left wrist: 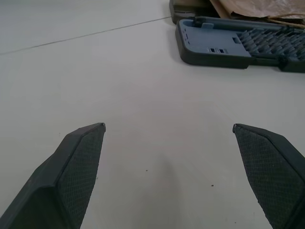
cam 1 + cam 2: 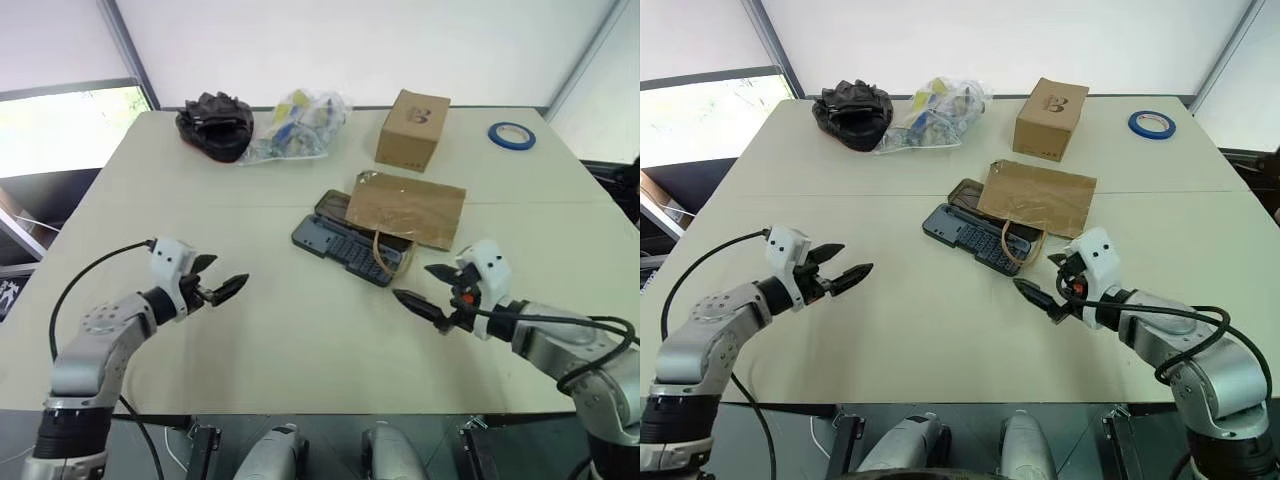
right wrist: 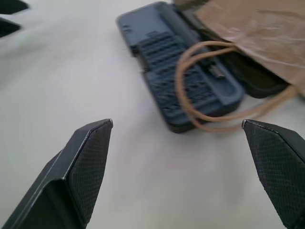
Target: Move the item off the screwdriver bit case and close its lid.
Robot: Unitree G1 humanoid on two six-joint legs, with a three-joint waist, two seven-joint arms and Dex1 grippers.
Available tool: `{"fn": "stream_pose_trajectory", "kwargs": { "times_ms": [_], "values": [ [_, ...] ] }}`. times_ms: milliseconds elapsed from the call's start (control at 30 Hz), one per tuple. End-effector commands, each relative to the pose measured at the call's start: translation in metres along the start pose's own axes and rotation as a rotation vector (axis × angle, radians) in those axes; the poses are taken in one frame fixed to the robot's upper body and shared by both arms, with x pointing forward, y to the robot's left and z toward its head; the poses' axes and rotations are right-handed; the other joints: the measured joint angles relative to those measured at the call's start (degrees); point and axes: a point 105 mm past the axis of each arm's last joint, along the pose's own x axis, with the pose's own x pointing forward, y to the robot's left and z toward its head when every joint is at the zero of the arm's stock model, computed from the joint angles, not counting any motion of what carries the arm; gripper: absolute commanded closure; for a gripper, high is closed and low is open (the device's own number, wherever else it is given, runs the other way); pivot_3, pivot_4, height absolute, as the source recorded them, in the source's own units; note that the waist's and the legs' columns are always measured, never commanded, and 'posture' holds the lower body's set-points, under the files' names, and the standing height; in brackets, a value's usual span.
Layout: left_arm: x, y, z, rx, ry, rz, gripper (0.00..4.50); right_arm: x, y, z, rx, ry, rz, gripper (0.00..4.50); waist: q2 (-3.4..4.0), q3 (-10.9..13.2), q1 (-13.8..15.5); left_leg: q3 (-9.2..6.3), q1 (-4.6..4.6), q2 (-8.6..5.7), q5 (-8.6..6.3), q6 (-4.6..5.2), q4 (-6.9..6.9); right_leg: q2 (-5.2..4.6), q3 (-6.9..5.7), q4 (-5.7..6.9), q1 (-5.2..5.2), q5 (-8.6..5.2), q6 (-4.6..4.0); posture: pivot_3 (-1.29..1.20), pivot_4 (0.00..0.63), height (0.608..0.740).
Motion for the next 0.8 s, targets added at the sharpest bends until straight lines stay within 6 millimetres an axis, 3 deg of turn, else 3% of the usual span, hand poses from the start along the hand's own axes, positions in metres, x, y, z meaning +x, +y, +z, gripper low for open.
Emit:
{"fn": "stream_pose_trajectory", "kwargs": {
  "times_ms": [33, 800],
  "values": [
    [0.002, -0.0046, 0.015, 0.026, -0.061, -0.028, 0.03, -0.0019, -0.0058, 0.0118, -0.052, -0.048, -0.03, 0.0, 0.0, 0.0, 0.0, 0.0, 0.0, 0.0, 0.0, 0.0, 0.0, 0.0, 0.0, 0.0, 0.0, 0.0, 0.0, 0.0, 0.15, 0.74],
    [0.0045, -0.0075, 0.0183, 0.027, -0.066, -0.053, 0.03, -0.0032, -0.0112, 0.0088, -0.097, -0.042, -0.064, 0.0, 0.0, 0.0, 0.0, 0.0, 0.0, 0.0, 0.0, 0.0, 0.0, 0.0, 0.0, 0.0, 0.0, 0.0, 0.0, 0.0, 0.15, 0.74]
  ]
}}
